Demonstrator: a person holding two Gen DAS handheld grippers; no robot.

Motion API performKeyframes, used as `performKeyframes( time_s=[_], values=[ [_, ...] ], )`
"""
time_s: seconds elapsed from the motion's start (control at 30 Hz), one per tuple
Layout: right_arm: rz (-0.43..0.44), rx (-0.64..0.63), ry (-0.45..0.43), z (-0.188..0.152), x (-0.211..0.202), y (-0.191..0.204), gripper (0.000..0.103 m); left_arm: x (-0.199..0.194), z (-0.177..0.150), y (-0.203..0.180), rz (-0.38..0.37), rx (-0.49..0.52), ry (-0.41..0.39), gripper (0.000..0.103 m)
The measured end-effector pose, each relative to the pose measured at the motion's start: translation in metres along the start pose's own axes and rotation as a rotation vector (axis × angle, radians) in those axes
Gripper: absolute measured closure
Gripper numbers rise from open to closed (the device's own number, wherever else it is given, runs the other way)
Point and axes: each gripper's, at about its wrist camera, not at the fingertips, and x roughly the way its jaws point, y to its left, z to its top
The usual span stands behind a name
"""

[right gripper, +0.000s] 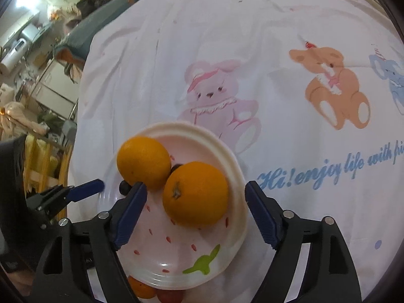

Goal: Organize fruits
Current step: 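Open the left tool to drop the dark grape onto the plate, then withdraw both tools from the plate toward the remaining fruits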

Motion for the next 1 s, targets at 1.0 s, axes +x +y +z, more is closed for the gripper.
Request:
performKeyframes(
  time_s=[1.0],
  values=[
    [0.017, 0.046, -0.106, -0.045, -0.09, 0.014, 0.004, -0.091, -0.033, 0.031, -0.018, -0.096, -0.2, 0.014]
  ],
)
